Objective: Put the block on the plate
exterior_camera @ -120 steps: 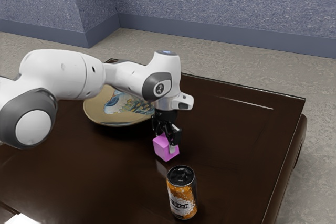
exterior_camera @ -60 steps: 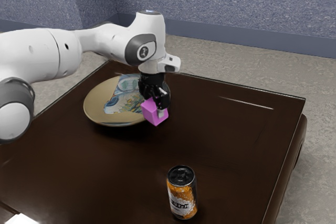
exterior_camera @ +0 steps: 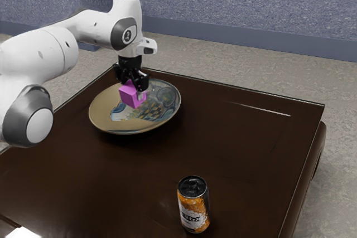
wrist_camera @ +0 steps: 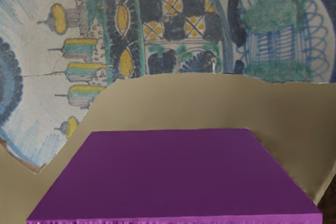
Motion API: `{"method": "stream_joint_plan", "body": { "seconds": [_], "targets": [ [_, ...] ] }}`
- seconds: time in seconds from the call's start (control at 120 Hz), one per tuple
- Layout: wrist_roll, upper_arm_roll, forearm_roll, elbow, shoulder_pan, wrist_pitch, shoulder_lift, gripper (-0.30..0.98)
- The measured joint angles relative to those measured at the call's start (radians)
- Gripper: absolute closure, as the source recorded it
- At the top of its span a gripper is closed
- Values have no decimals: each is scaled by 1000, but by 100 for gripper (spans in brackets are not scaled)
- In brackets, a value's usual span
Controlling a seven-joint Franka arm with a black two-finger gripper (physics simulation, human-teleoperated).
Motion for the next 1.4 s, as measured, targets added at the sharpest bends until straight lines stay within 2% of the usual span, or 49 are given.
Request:
{"method": "stream_joint_plan", "body": {
  "seconds": [0.175, 0.392, 0.608, 0.775, 0.908, 0.992, 1.2, 1.4],
  "targets": [
    [4, -30, -19, 60, 94, -5, 85, 35],
    [8, -51, -40, 74, 133, 6, 156, 35],
    [16, -48, -51, 75, 135, 22, 165, 15],
    [21, -47, -53, 72, 140, 26, 155, 7],
    [24, -45, -47, 18, 140, 28, 47, 4],
    [24, -59, -42, -67, 137, 29, -61, 3],
    [-3, -189, 13, -303, 134, 7, -381, 1],
    [-65, -292, 28, -363, 122, -116, -611, 0]
  ]
}}
